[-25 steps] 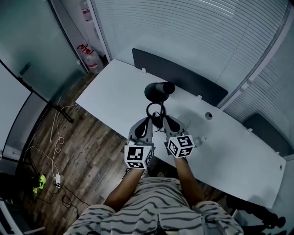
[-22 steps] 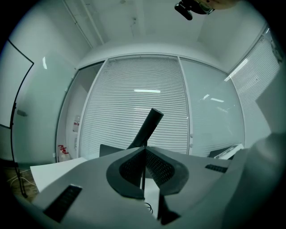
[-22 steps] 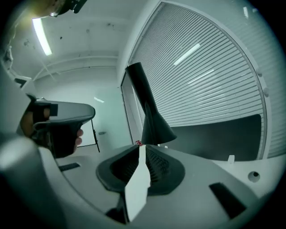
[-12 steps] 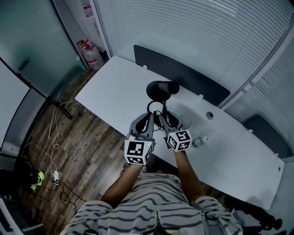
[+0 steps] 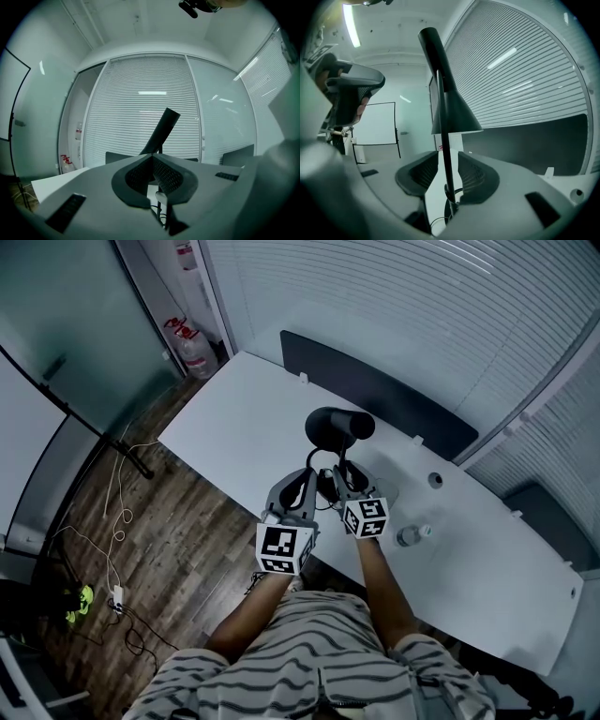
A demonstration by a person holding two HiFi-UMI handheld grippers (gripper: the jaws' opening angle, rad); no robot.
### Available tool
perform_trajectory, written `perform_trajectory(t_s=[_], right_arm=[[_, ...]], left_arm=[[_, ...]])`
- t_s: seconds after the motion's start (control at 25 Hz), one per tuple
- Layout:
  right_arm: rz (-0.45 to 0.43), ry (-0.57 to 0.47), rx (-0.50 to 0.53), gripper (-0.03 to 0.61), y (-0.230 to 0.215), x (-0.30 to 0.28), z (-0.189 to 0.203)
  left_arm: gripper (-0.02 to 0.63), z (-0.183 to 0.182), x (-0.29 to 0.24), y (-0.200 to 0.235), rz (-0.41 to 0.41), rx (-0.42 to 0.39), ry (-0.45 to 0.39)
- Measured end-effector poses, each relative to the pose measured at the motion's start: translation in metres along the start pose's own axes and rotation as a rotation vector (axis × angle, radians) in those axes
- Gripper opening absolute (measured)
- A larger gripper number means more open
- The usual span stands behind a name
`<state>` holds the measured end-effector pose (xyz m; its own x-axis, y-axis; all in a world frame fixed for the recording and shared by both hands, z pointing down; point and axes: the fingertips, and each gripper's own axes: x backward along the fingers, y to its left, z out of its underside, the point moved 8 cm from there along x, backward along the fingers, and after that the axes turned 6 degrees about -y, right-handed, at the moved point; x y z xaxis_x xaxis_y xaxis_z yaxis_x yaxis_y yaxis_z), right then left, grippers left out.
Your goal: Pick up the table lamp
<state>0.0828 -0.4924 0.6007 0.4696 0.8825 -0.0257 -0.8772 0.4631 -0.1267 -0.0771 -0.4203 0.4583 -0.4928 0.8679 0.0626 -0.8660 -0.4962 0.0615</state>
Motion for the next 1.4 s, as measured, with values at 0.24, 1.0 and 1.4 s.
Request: perform_trajectory(t_s=[0.24,1.0,1.4], right_arm=[[0.006,-0.022,0.042,0.081,0.000,-0.008,0.002],[0.012,-0.017,0.035,0.043,0.000,-0.011,-0.011],[-0.022,-0.056,-0.046,0.043,0.013,-0.014,-0.059]], left_arm=[[0.005,0.006,-0.007,0.006,-0.002,-0.007,0.021],[0.005,0.019,-0.011,0.005,0.008,-0.025,0.056],[0.005,0.009,-0.006,0.006,0.006,-0.036,0.045]])
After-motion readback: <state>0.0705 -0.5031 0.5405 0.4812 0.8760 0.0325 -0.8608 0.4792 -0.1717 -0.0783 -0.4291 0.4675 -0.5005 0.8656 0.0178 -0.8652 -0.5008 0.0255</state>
